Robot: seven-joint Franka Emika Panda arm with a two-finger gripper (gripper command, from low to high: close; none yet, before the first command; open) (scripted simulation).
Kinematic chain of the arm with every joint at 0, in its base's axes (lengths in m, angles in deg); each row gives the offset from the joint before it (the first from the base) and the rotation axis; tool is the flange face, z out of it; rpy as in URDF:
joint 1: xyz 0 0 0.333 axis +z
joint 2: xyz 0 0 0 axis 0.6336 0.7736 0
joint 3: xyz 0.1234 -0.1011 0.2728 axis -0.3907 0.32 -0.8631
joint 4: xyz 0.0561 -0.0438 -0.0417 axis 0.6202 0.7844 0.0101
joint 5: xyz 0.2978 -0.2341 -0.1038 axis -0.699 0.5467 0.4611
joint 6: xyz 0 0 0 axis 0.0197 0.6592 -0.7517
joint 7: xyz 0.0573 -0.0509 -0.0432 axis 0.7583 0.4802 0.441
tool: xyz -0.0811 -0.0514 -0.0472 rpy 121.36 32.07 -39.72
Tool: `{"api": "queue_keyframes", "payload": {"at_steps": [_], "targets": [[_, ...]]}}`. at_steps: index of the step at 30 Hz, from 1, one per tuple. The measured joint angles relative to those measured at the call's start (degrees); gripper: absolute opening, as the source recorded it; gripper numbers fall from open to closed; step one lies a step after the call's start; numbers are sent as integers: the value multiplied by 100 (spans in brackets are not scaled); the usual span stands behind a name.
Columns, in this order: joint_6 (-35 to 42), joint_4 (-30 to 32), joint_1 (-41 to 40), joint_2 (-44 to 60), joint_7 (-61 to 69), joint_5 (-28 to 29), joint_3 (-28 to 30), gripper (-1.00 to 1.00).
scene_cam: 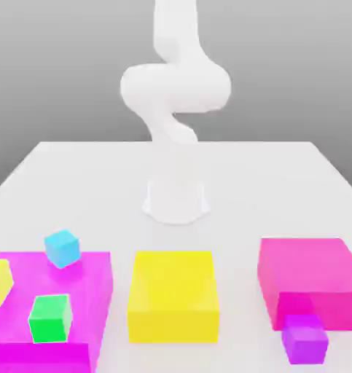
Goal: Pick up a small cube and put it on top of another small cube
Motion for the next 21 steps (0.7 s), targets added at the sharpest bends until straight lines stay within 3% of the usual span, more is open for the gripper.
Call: {"api": "queue_keyframes", "payload": {"at_steps": [13, 21], "targets": [[-878, 241, -218, 2735, -1579, 820, -1218, 0], [-1418, 390, 129, 4389, -2505, 1275, -1527, 0]]}}
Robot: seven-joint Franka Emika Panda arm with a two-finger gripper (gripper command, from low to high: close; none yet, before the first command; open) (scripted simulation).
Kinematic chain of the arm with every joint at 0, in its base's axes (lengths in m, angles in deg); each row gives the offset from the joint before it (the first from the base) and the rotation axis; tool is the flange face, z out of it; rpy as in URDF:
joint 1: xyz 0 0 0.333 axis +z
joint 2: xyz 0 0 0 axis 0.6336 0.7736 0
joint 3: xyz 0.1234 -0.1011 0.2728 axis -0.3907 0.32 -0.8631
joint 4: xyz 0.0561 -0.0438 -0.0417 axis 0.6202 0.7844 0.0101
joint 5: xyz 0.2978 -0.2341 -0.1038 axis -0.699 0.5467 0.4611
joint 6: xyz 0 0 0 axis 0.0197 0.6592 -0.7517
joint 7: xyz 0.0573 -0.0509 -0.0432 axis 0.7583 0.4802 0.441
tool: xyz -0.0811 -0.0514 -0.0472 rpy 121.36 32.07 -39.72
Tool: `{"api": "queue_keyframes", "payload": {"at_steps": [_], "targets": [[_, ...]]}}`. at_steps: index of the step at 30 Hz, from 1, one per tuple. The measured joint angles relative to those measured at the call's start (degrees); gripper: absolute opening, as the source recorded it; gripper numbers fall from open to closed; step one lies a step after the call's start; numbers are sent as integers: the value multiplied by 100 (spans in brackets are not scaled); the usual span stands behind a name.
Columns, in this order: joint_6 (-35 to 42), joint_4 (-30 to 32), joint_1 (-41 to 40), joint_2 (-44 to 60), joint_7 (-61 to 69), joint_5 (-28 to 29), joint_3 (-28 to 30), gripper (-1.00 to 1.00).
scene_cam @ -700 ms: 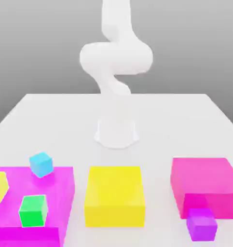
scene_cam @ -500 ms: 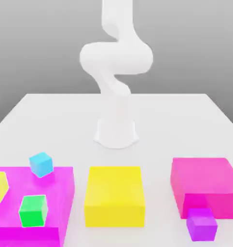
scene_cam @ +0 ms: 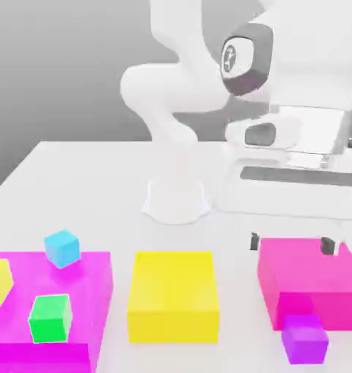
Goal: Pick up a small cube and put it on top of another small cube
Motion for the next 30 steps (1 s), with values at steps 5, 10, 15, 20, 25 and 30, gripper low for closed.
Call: {"api": "queue_keyframes", "payload": {"at_steps": [5, 10, 15, 20, 25, 30], "targets": [[-377, 108, 246, 968, -359, -26, -113, 0], [-1014, 17, 618, 1970, -760, 294, 161, 0], [-1278, -54, 801, 2311, -911, 492, 381, -100], [-1167, -20, 728, 2160, -837, 389, 286, -100], [-477, 256, 305, 1193, -527, -159, 109, -100], [24, 695, -398, 280, -820, -288, 809, -100]]}}
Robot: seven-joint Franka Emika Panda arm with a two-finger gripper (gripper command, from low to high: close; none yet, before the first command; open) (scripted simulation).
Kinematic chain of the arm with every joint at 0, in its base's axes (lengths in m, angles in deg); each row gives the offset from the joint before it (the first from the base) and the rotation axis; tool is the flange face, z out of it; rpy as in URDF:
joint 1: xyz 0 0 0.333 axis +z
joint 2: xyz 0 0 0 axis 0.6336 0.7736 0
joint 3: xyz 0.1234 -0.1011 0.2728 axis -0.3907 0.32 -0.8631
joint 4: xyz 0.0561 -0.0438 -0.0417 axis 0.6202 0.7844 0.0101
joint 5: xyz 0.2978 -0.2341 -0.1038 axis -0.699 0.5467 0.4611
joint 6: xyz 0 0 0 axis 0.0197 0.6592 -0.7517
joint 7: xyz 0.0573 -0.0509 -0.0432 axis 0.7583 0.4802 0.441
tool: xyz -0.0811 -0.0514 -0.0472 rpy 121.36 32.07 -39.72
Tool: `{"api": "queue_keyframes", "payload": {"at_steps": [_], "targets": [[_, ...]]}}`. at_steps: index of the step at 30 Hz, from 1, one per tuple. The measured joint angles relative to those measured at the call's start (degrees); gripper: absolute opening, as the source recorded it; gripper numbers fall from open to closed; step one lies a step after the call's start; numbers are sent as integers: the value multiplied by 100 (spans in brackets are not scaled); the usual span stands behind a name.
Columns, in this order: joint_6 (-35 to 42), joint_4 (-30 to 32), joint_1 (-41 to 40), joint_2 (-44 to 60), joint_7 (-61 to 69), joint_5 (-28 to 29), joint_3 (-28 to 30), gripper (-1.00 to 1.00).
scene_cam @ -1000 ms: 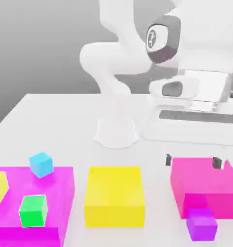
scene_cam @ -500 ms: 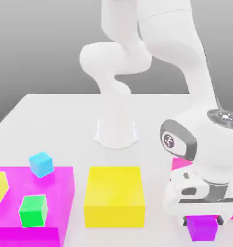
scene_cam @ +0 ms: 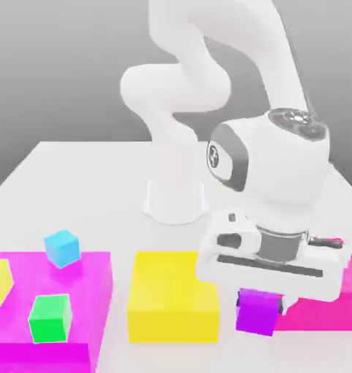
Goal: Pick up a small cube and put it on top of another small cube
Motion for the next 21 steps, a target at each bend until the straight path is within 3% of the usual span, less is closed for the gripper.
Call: {"api": "queue_keyframes", "payload": {"at_steps": [4, 12, 17, 18, 21], "targets": [[423, 390, -1070, -832, -245, -157, 518, -100], [1176, 1164, -2136, -2509, -557, -693, 1544, -100], [259, 1499, -2271, -1947, -538, -820, 1715, -100], [89, 1541, -2269, -1820, -530, -832, 1722, 100], [89, 1541, -2269, -1820, -530, -832, 1722, 100]]}}
